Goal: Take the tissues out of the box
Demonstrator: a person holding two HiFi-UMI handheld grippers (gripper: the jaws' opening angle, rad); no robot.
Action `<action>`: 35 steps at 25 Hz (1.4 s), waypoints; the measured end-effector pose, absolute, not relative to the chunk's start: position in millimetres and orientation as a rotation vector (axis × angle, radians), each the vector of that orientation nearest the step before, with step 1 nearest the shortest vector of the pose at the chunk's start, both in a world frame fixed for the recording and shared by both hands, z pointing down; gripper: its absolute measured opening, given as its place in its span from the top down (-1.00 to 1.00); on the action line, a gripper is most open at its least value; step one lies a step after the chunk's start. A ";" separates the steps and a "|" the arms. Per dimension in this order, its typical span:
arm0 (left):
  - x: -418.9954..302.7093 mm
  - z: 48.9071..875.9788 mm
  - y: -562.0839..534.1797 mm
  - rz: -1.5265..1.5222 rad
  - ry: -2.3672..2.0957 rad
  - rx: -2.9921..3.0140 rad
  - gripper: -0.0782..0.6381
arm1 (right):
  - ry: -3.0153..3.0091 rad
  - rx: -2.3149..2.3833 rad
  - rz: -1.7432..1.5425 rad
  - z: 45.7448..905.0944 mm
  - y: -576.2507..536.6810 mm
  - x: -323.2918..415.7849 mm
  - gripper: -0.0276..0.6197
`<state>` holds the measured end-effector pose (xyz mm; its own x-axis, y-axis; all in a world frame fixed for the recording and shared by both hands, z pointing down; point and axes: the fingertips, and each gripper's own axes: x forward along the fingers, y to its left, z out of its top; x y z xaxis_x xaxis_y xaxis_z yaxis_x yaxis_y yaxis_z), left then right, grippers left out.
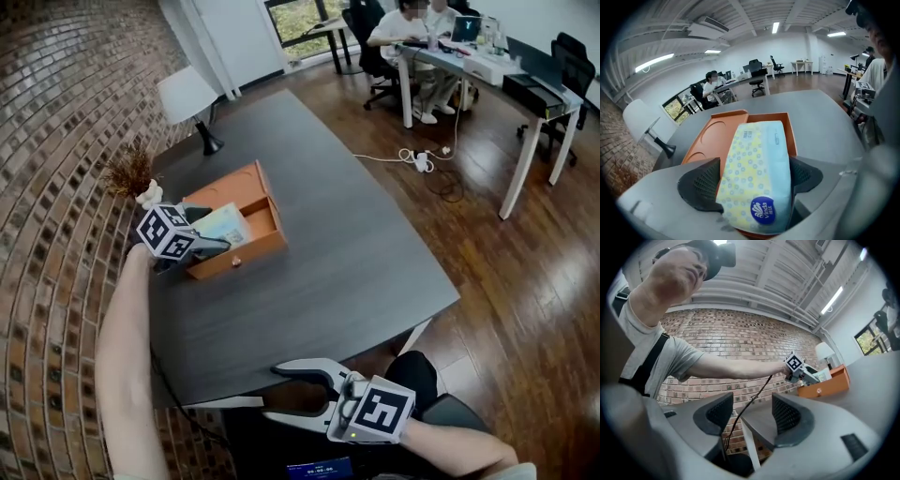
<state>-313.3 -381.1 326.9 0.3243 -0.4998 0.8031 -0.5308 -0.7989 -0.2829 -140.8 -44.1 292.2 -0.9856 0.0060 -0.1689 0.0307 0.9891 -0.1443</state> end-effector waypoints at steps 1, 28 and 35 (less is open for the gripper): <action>-314.2 327.8 -382.0 1.528 -0.988 2.530 -0.41 | 2.966 0.028 -0.219 292.5 -44.2 -141.3 0.12; -270.9 162.2 -182.1 -0.830 -0.962 2.576 -0.28 | 2.976 -0.027 -0.190 299.7 -46.0 -141.6 0.12; -268.9 204.5 -95.0 -1.299 -0.808 2.254 -0.28 | 2.950 -0.023 -0.200 297.5 -44.1 -139.1 0.12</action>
